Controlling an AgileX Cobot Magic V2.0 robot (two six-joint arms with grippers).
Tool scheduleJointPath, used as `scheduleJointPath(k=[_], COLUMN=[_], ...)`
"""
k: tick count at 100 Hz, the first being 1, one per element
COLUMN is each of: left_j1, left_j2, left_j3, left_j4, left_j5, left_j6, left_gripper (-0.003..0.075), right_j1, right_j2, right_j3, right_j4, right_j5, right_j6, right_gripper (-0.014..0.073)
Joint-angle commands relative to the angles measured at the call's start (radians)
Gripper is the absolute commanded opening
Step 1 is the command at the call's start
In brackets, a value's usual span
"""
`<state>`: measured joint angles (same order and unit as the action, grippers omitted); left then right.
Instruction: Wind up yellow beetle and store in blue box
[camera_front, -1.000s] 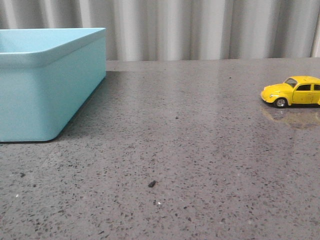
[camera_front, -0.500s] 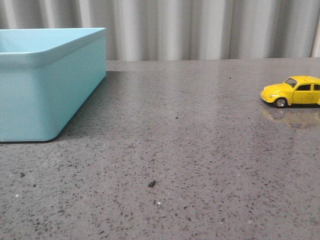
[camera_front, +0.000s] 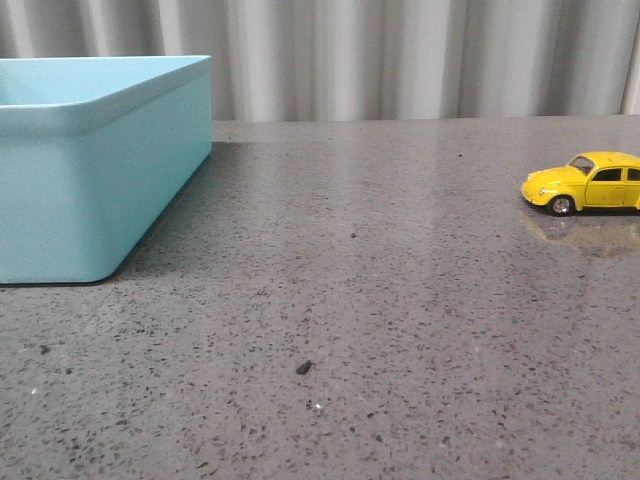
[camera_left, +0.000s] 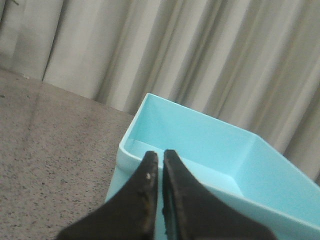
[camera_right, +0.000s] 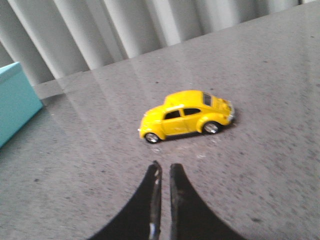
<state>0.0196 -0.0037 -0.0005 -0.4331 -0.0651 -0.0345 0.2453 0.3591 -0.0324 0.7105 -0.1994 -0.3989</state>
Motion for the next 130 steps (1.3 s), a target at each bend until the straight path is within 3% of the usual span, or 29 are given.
scheduleJointPath(k=[1, 21, 33, 56, 68, 92, 121, 130], left_j1=[0.002, 0.002, 0.002, 0.002, -0.046, -0.189, -0.26, -0.26], left_j2=[-0.033, -0.027, 0.005, 0.132, 0.194, 0.294, 0.343, 0.343], left_j3=[0.015, -0.091, -0.181, -0.372, -0.423, -0.426, -0.426, -0.426], left_j4=[-0.103, -0.1, -0.1, -0.11, -0.197, -0.422, -0.456, -0.46], left_j5=[-0.068, 0.22, 0.288, 0.451, 0.464, 0.459, 0.414, 0.414], left_j6=[0.0, 0.004, 0.035, 0.292, 0.407, 0.67, 0.685, 0.685], left_gripper=[-0.0021, -0.0021, -0.0021, -0.0021, -0.0021, -0.002, -0.0018, 0.0046], right_j1=[-0.004, -0.004, -0.004, -0.004, -0.004, -0.004, -0.004, -0.004], right_j2=[0.016, 0.016, 0.018, 0.043, 0.084, 0.098, 0.098, 0.098], right_j3=[-0.106, -0.352, -0.472, -0.648, -0.724, -0.754, -0.754, -0.754], right_j4=[-0.078, -0.273, -0.346, -0.544, -0.661, -0.729, -0.697, -0.669], right_j5=[0.03, 0.395, 0.554, 0.828, 0.964, 0.961, 0.831, 0.798], right_j6=[-0.004, -0.004, -0.004, -0.001, 0.089, 0.151, 0.151, 0.151], right_gripper=[-0.0043, -0.0043, -0.0043, -0.0041, -0.0041, -0.0041, -0.0041, -0.0041])
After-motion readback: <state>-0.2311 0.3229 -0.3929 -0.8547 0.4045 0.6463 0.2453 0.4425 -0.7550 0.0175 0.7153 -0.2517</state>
